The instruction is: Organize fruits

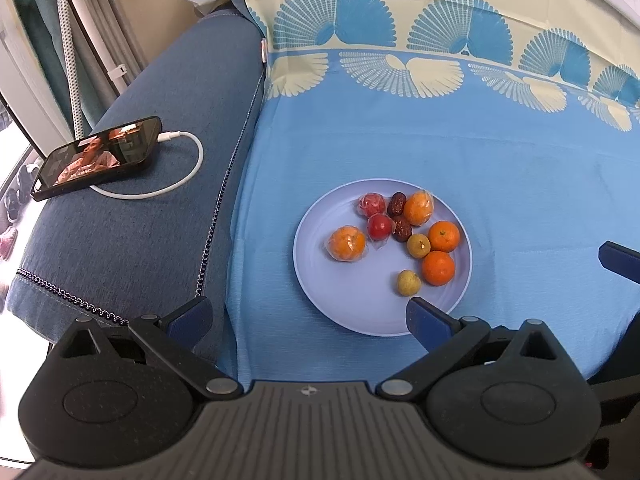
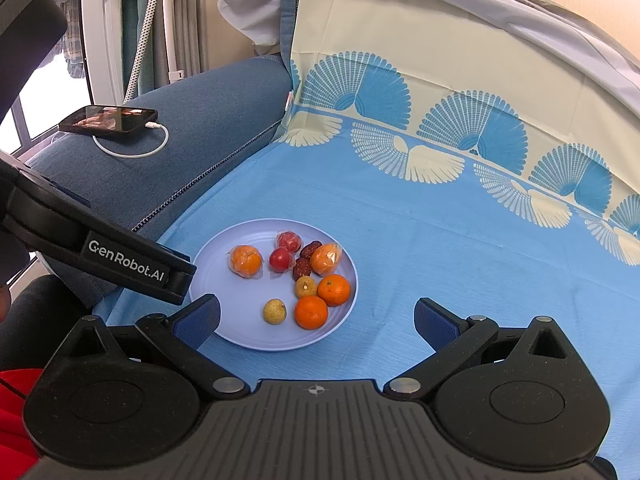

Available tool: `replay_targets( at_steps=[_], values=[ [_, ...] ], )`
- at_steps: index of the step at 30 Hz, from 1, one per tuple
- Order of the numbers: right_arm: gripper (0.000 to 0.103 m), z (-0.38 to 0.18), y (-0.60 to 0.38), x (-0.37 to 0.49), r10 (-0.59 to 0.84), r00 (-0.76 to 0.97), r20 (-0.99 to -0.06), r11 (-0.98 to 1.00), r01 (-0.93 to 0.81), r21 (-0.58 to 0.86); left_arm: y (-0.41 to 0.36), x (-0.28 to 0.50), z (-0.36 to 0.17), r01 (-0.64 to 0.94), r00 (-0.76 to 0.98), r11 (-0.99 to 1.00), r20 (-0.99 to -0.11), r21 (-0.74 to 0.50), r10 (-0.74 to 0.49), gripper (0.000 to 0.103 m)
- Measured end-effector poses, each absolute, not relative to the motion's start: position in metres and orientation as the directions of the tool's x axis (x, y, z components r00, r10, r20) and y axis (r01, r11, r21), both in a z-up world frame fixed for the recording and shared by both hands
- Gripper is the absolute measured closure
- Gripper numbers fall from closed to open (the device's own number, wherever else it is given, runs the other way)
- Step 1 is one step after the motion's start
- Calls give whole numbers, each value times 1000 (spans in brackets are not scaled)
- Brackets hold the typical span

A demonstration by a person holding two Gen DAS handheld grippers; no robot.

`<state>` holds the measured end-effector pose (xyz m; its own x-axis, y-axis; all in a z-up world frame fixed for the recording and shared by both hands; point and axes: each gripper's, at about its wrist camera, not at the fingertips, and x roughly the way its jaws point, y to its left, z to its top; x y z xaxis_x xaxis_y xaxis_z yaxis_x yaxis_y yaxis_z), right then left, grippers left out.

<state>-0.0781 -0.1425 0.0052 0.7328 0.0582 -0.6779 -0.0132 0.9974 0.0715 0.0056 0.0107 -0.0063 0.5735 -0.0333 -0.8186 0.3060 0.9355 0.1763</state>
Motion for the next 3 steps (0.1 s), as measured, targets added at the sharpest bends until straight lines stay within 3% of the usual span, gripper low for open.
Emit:
replay_targets(
  at_steps=[3],
  values=[
    [1, 5, -143, -78, 61, 733, -677, 997, -13, 75, 10, 5, -6, 306, 578, 934, -815, 183, -30, 0]
  ],
)
